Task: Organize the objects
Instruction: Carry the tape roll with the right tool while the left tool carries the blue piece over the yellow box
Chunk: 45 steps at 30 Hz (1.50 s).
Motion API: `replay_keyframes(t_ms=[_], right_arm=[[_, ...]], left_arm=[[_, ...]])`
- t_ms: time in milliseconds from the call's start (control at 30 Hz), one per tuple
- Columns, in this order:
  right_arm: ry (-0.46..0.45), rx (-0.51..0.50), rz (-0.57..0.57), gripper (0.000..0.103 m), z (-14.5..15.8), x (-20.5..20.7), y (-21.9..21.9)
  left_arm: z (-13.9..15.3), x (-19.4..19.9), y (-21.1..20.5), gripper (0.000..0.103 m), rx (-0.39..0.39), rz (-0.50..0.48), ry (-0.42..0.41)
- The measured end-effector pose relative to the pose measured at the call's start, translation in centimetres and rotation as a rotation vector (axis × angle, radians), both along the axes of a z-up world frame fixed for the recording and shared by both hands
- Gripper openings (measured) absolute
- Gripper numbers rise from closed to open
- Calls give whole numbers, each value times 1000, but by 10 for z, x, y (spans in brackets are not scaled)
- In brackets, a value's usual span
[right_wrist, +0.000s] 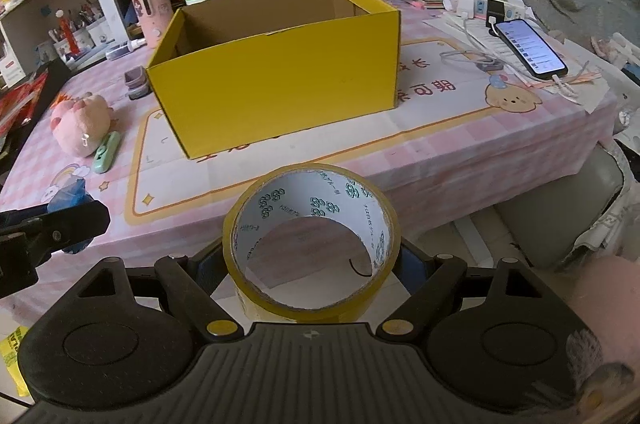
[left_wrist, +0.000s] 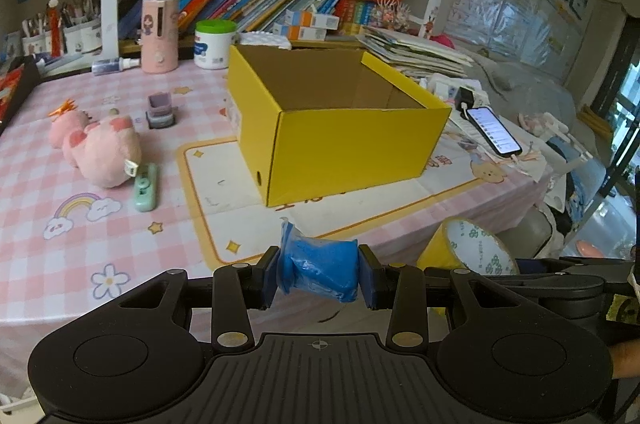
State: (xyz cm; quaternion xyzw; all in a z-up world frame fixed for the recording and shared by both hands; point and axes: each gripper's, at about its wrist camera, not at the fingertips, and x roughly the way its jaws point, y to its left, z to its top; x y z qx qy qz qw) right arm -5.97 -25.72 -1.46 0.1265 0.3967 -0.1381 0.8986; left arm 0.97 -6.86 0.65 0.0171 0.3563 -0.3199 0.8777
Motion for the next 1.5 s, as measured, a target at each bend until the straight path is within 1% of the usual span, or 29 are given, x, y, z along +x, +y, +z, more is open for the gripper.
replay_keyframes(t_ms=[267, 467, 600, 733, 933, 1100, 1233, 1367, 1500], right_arm=[[15, -5, -11, 83, -1, 6, -12], [14, -10, -3, 83, 0, 16, -18], [-9, -23, 15, 83, 7, 26, -23], [-53, -41, 32, 83, 21, 41, -32], [-150, -85, 74, 83, 52, 69, -51], [-207, -122, 133, 83, 71, 101, -68], [-217, -142, 182, 83, 75, 127, -82], [-205, -162, 244, 83, 73, 158, -95], [-177, -186, 320, 83, 66, 191, -102]], left_arm=[[-2, 7, -13, 38, -3, -16, 8], [1, 14, -20, 38, -9, -13, -9], [9, 20, -27, 38, -13, -9, -50], [20, 29, -34, 38, -23, -10, -99], [41, 52, -52, 38, -45, 10, -177], [46, 75, -70, 38, -39, 39, -201], [43, 95, -86, 38, -22, 70, -190], [36, 116, -104, 38, 3, 97, -159], [28, 137, -125, 37, 58, 120, -136]])
